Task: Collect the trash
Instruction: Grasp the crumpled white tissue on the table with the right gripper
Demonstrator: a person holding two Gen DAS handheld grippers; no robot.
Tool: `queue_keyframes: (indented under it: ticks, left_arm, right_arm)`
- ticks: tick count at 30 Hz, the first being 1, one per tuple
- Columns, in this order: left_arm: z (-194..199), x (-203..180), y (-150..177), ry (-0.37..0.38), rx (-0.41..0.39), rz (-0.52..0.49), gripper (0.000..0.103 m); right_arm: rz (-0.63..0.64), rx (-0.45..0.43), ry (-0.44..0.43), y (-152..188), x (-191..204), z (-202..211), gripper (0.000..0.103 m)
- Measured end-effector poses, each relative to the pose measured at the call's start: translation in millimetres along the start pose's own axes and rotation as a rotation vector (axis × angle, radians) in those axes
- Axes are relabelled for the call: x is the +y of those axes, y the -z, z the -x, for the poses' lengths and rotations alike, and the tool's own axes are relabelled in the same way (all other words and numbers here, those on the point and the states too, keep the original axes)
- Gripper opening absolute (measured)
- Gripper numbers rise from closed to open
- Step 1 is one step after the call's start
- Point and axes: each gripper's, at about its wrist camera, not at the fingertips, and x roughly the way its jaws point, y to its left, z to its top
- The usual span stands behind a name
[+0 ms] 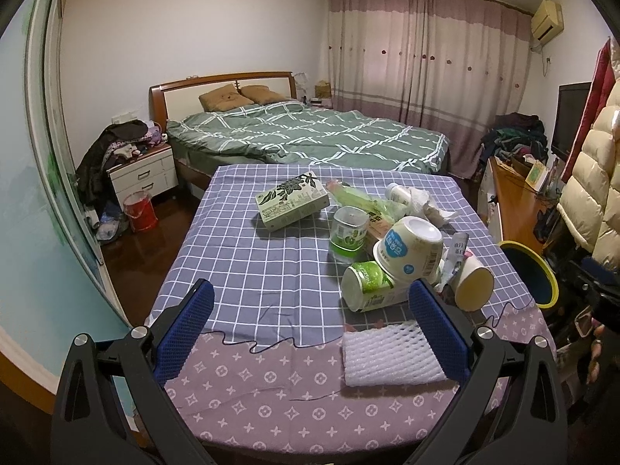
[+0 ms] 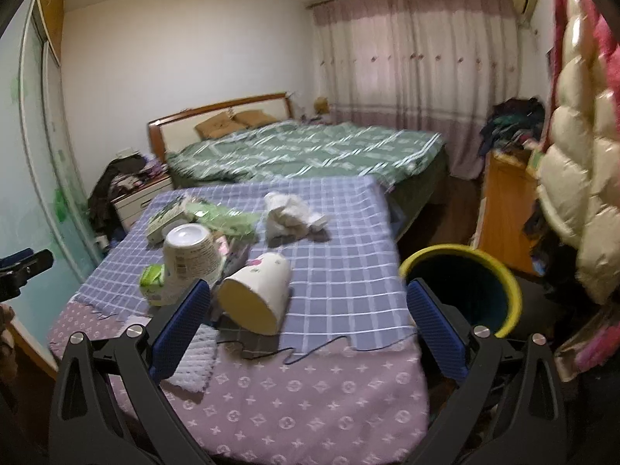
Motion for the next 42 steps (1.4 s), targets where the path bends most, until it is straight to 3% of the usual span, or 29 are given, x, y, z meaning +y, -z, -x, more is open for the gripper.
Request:
queue_keyframes:
  ticks: [8,15,21,25,32,38,40,42]
  left_arm:
    - [-22,1,-3,0.007,0.018,0.005,0.099]
    - [-45,-3,-10,0.026,0.025,0.005,0.099]
    - [-69,-11,-18,0.037,0.031,-0.003,0.099]
    - [-84,-14,-21,0.043,0.046,-0.01,0.099]
    - [-104,-16,-23,0.055,0.066,-0.019,0.099]
    - [-114,-14,-24,0.08,0.074,-0.014,0.099]
    - [-118,-15,-23,0.089,0.082,-0.009,0.099]
    - [-121,-16,-23,0.096,0.086,-0.008,0.099]
  right_arm:
    - [0.009,0.035,-0.023,-21,2,-55,0.097]
    - [0.017,0.062,-0.09,-71,-11,-113,0.097]
    - [0.049,0.175,-0.109,-105,-7,-196,0.095]
    - [0.077,0.251,-0.122,-113,5,-243,0.083]
    - [0.05,0.357,-0.125,-109,6,-301,0.071]
    - [0.043,0.366,-0.119,-103,2,-301,0.032]
    - [0.032,0.36,-0.118,-103,-1,-297,0.013]
    - [0.013,0.35,-0.125,-105,-4,-292,0.011]
